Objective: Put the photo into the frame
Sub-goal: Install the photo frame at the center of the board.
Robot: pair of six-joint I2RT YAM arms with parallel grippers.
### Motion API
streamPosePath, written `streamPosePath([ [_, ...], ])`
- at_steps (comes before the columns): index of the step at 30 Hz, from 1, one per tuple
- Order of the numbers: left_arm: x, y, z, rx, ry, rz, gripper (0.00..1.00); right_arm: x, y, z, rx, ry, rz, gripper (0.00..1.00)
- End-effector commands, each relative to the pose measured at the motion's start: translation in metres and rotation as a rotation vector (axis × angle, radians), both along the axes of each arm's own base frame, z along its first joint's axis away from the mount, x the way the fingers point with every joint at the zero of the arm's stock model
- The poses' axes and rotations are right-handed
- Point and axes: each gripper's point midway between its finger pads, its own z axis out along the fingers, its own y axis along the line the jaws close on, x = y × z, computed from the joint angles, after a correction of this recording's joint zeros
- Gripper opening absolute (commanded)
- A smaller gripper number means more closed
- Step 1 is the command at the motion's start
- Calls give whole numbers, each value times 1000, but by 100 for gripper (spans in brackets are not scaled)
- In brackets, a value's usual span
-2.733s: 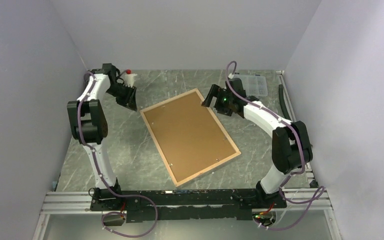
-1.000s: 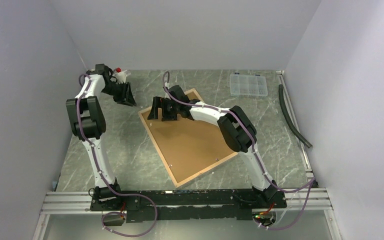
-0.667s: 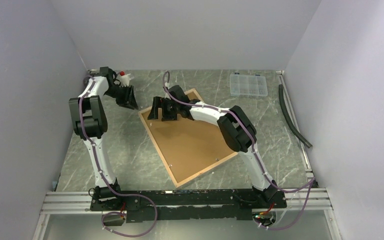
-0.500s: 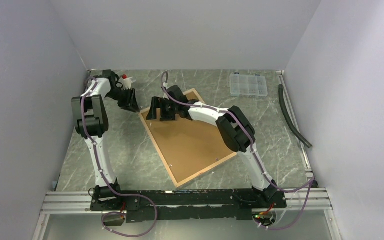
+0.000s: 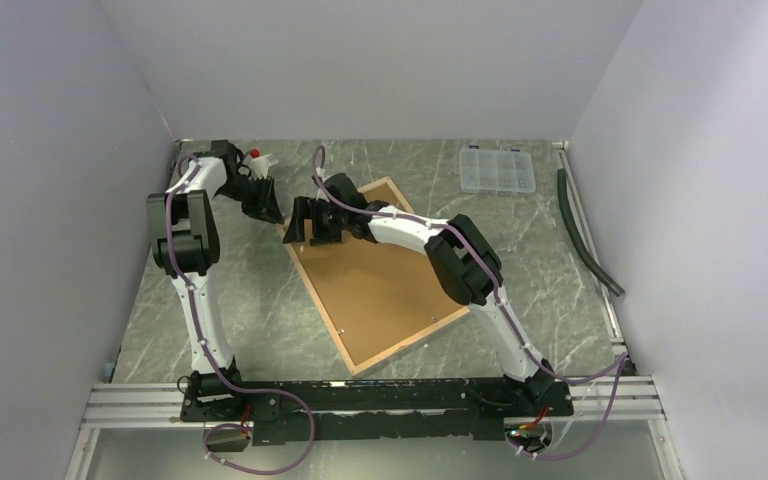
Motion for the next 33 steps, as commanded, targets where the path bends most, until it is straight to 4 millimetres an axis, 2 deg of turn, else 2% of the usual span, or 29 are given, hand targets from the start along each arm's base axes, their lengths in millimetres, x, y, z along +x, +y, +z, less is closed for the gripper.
streamPosePath([
  [1,-16,-7,-15,18,43,-35,23,-5,11,-10,5,27,27,90],
  [18,-17,-8,-15,8,47,-40,21,-30,23,-20,26,105,73,87],
  [33,-18,-9,-18,8,44,-47,19,-38,26,-11,44,120,81,86],
])
